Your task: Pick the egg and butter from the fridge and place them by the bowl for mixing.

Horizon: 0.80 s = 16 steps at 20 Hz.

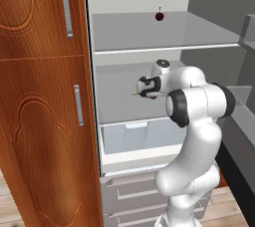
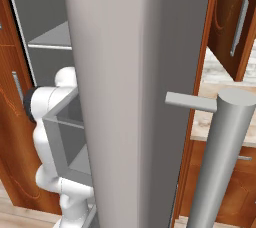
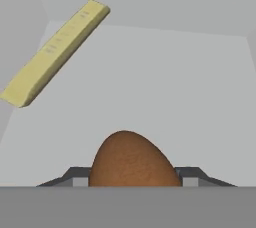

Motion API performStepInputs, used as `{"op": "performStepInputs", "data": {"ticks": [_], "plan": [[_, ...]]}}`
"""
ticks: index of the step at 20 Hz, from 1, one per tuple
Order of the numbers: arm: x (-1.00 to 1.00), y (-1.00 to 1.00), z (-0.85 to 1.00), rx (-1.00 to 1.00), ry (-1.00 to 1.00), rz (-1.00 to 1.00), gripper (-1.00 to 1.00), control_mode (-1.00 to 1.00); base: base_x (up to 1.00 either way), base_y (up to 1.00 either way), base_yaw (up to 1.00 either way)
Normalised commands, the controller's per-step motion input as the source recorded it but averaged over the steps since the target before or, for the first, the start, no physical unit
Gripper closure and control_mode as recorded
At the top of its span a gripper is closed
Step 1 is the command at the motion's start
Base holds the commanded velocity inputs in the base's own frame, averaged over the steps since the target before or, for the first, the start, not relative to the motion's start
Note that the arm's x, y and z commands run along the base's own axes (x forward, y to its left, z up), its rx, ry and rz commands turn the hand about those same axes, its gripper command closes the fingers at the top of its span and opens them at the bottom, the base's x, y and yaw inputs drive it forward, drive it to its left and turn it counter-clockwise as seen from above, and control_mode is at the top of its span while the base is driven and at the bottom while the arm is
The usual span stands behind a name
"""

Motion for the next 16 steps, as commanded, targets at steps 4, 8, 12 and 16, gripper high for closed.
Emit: {"op": "performStepInputs", "data": {"ticks": [4, 8, 12, 16], "plan": [[-0.30, -0.05, 0.02, 0.00, -0.01, 0.10, 1.00, -1.00, 0.00, 0.00, 0.00], [-0.46, -0.04, 0.03, 0.00, 0.00, 0.10, 1.00, -1.00, 0.00, 0.00, 0.00], [-0.50, 0.00, 0.01, 0.00, 0.00, 0.06, 1.00, -1.00, 0.00, 0.00, 0.00], [-0.39, 0.00, 0.20, 0.00, 0.04, 0.03, 1.00, -1.00, 0.00, 0.00, 0.00]]}}
